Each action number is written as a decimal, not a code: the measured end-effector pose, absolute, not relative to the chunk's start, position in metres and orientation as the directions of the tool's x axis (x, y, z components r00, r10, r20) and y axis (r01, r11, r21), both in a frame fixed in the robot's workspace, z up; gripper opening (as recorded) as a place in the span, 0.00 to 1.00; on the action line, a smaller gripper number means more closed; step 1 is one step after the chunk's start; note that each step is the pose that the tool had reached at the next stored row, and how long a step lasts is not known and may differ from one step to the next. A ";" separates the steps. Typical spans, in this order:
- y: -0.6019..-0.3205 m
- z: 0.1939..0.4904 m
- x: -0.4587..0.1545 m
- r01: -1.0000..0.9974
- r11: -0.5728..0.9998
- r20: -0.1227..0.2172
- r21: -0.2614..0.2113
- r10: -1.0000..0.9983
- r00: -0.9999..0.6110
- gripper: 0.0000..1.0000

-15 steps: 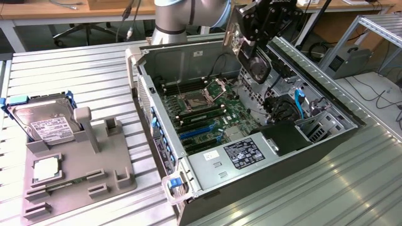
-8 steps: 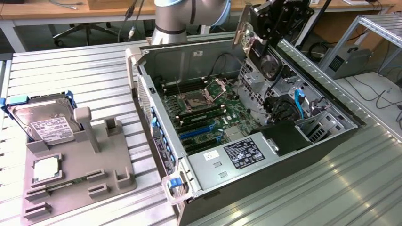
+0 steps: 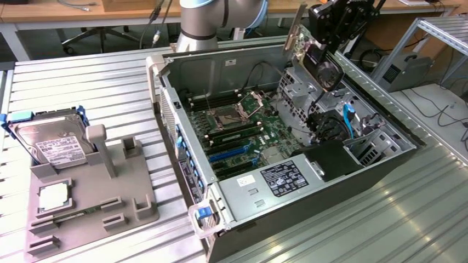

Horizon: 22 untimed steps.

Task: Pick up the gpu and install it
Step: 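Pick up the gpu and move the gpu toward the slot, then insert the gpu into the slot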

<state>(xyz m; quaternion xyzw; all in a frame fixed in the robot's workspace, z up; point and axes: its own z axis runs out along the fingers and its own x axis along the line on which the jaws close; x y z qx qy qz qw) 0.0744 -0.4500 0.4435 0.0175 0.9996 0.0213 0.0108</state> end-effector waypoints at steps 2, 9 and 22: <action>-0.450 0.444 0.076 0.035 0.998 -0.021 0.043 0.036 -0.999 0.27; -0.450 0.444 0.076 0.035 0.998 -0.021 0.043 0.036 -0.999 0.27; -0.450 0.444 0.075 -0.009 0.999 -0.021 0.043 -0.008 -1.000 0.27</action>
